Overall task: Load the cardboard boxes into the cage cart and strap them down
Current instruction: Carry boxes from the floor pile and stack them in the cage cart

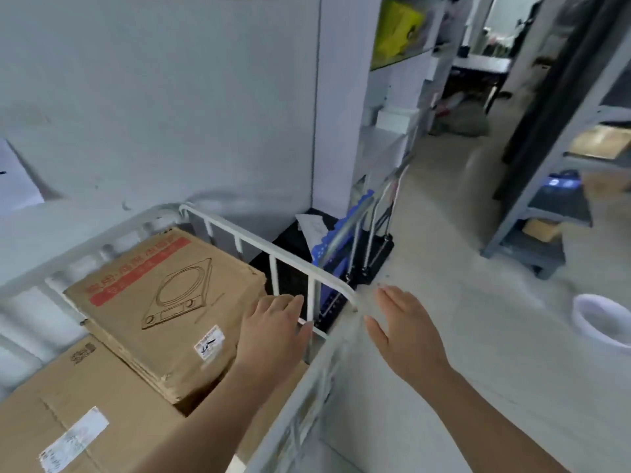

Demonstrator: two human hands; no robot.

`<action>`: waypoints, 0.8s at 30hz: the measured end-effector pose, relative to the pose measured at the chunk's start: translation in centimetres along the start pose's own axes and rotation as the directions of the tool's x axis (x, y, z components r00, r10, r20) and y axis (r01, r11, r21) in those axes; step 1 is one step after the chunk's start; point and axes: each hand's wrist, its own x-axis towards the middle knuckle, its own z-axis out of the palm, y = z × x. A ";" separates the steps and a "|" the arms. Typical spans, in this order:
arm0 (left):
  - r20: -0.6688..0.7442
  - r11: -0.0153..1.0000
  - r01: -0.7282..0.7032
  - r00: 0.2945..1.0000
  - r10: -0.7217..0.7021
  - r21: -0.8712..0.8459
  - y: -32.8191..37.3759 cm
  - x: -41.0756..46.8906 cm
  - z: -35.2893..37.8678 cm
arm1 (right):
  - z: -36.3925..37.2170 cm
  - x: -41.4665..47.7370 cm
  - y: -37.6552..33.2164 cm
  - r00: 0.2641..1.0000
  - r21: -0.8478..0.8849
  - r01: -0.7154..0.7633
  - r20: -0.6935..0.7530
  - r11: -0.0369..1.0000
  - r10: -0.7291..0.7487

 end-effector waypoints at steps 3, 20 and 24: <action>0.024 0.984 -0.176 0.984 0.176 -0.010 7.0 -0.3 1.5 | -3.0 -6.2 5.4 0.987 -0.049 -0.159 -0.042 0.986 0.157; 0.084 0.407 -0.877 0.399 0.913 -0.256 53.3 -14.0 14.3 | -15.7 -49.0 28.4 0.398 -0.067 -0.912 -0.380 0.405 0.835; 0.111 0.224 -0.930 0.200 0.973 -0.290 60.4 -18.0 16.6 | -16.0 -56.0 28.8 0.179 -0.018 -0.982 -0.426 0.190 0.887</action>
